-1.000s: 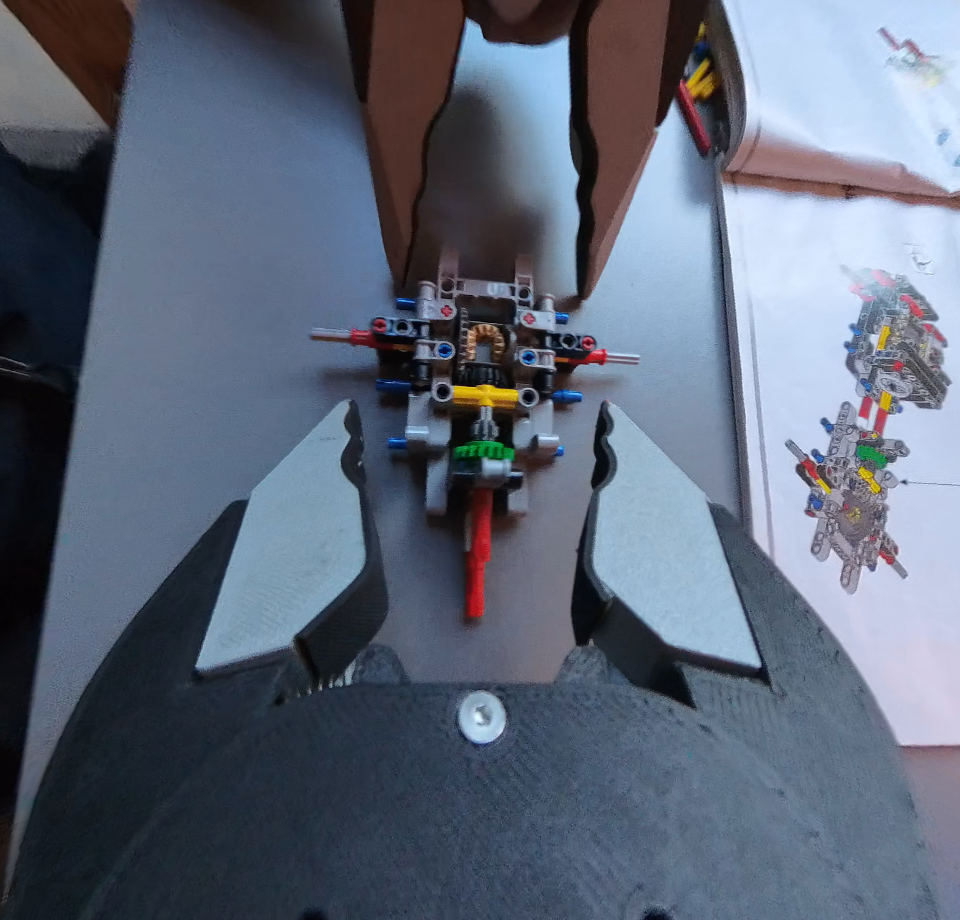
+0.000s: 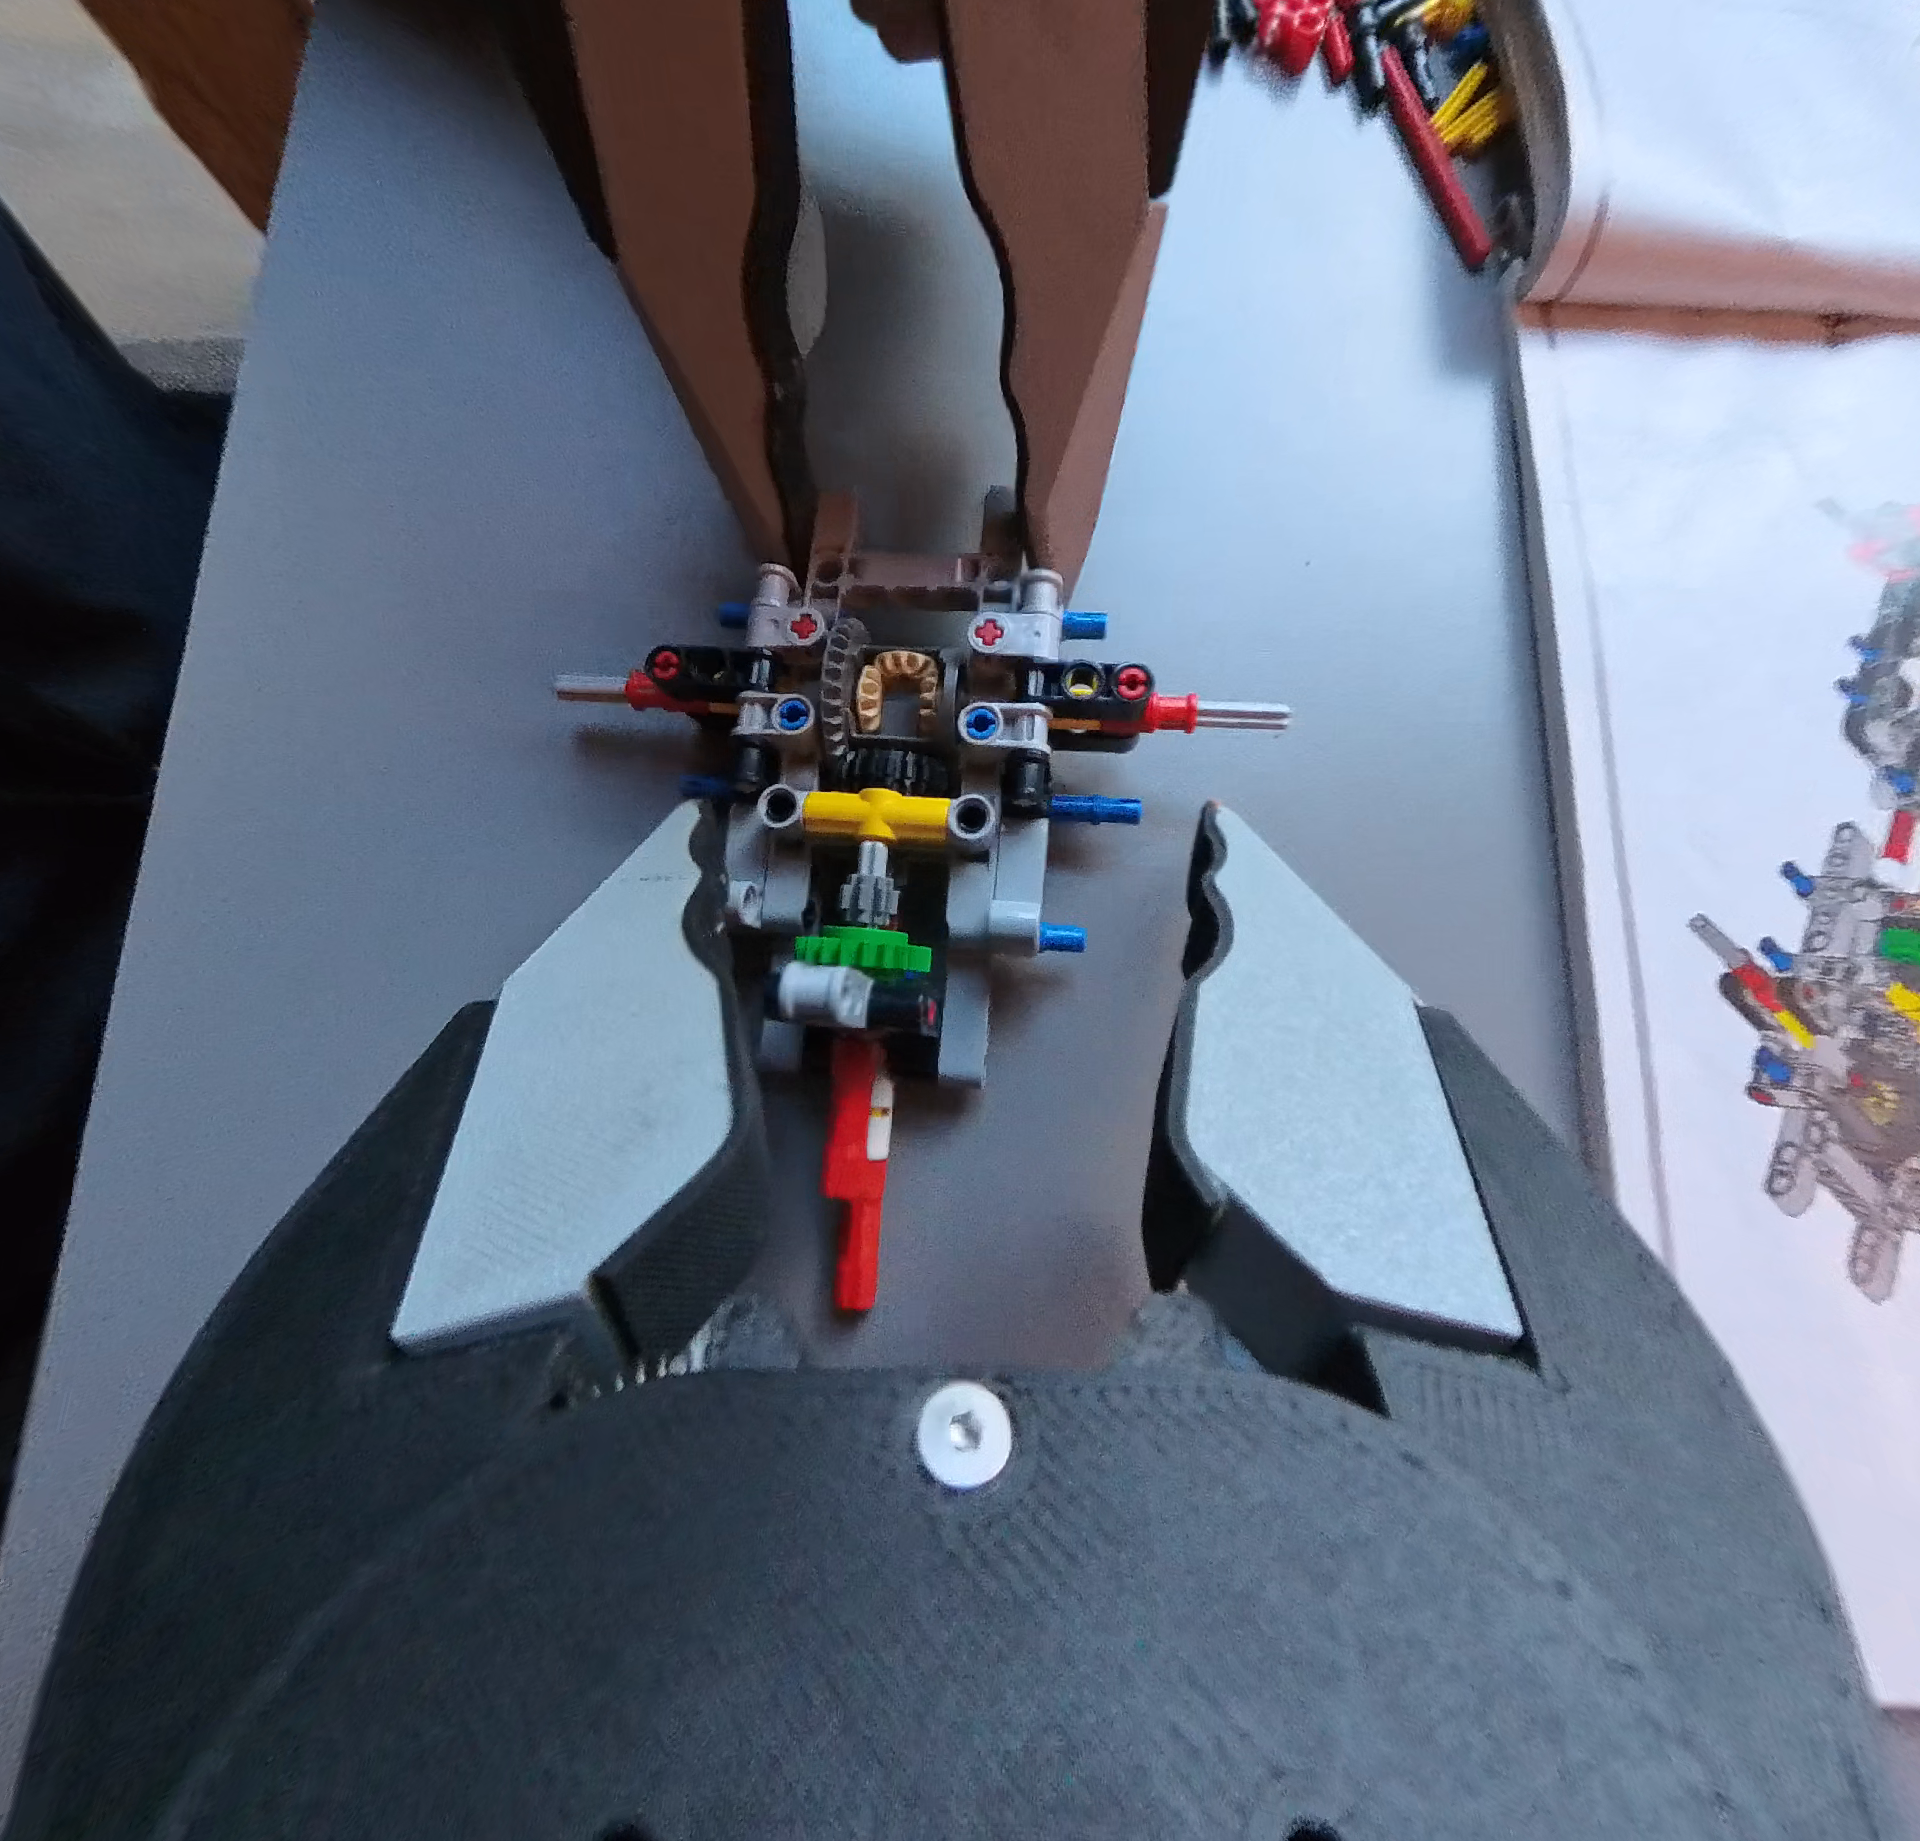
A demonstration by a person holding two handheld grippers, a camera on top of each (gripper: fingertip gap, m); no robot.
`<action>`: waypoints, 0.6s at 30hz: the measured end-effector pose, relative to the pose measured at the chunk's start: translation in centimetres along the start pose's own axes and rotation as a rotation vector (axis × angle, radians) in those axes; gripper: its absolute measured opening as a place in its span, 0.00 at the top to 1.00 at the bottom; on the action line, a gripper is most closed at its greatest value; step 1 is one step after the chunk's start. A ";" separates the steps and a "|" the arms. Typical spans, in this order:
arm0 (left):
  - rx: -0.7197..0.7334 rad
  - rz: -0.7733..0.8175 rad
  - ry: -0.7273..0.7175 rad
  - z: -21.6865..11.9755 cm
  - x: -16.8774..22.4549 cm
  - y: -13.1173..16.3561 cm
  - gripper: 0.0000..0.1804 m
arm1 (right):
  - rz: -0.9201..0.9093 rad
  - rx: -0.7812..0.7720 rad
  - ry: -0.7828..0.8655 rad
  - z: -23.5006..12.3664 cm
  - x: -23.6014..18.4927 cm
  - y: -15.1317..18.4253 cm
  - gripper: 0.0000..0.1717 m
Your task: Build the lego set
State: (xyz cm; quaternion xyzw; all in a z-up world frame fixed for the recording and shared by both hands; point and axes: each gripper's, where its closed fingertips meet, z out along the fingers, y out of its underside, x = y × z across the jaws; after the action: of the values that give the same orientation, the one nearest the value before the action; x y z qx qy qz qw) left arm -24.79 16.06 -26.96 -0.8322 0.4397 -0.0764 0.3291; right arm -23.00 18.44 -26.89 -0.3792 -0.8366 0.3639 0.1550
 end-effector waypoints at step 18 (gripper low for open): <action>-0.005 -0.053 0.011 0.0 0.1 0.0 0.77 | -0.020 0.023 -0.033 0.8 -0.7 0.0 0.55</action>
State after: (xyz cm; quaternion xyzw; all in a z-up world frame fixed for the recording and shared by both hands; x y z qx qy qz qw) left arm -24.76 16.00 -27.02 -0.8439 0.4197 -0.0887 0.3223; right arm -22.96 17.55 -27.39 -0.3631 -0.8384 0.3782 0.1490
